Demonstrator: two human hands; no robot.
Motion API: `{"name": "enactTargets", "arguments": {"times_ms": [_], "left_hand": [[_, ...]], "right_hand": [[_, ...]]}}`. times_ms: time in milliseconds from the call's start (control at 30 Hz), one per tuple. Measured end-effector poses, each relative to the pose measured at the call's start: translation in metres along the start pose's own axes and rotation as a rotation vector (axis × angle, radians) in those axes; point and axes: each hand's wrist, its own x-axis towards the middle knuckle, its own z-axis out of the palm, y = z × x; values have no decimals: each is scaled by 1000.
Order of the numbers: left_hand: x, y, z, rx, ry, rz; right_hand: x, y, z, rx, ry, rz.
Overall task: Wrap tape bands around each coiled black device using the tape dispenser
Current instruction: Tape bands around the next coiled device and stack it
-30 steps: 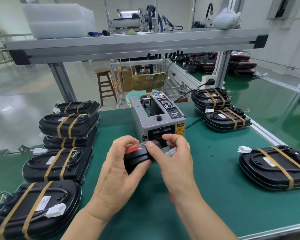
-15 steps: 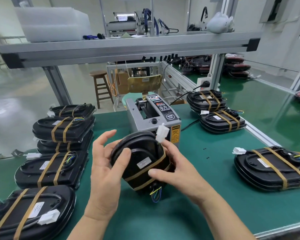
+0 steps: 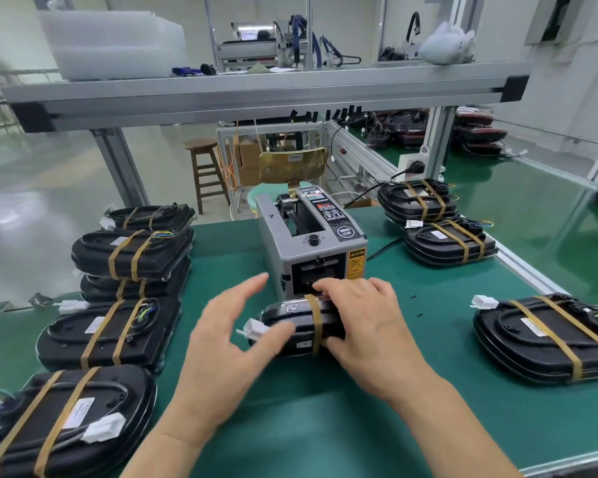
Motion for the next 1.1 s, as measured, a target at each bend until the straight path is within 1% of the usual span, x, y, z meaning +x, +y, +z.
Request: {"name": "enactTargets", "arguments": {"times_ms": [67,167,200,233,267,300,367,400,433,500,567,733,867,1033,1100], "left_hand": [[-2,-3,4,68,-67,-43],[-1,-12,3,44,-113,-119],[0,-15,2,47,-127,-123],[1,-16,1,56,-145,-119],[2,-18,1,60,-163,-115],[3,-19,0,59,-179,-111],[4,-22,0,52,-200,-102],[4,-23,-1,52,-207,-95],[4,-24,-1,54,-213,-88],[2,-27,-2,56,-213,-72],[-2,-28,-3,53,-202,-59],[-6,-31,-5,70,-155,-16],[-7,-33,-3,80,-141,-24],[-8,-34,-10,97,-117,-37],[-10,-35,-13,106,-115,-44]], "right_hand": [[0,-3,3,-12,-4,-13],[4,-6,0,-29,-75,-21],[6,-6,-4,-7,-114,-14],[9,-5,-10,69,-148,18],[13,-4,-16,199,-168,88],[19,-1,-23,361,-159,195],[34,8,-31,620,-19,458],[43,13,-31,684,27,582],[50,16,-29,745,26,690],[60,17,-20,852,-30,830],[64,17,-11,871,-39,881],[68,20,-3,826,-15,928],[71,19,-2,792,-13,965],[73,17,0,872,-22,1060],[73,15,3,923,4,1083]]}}
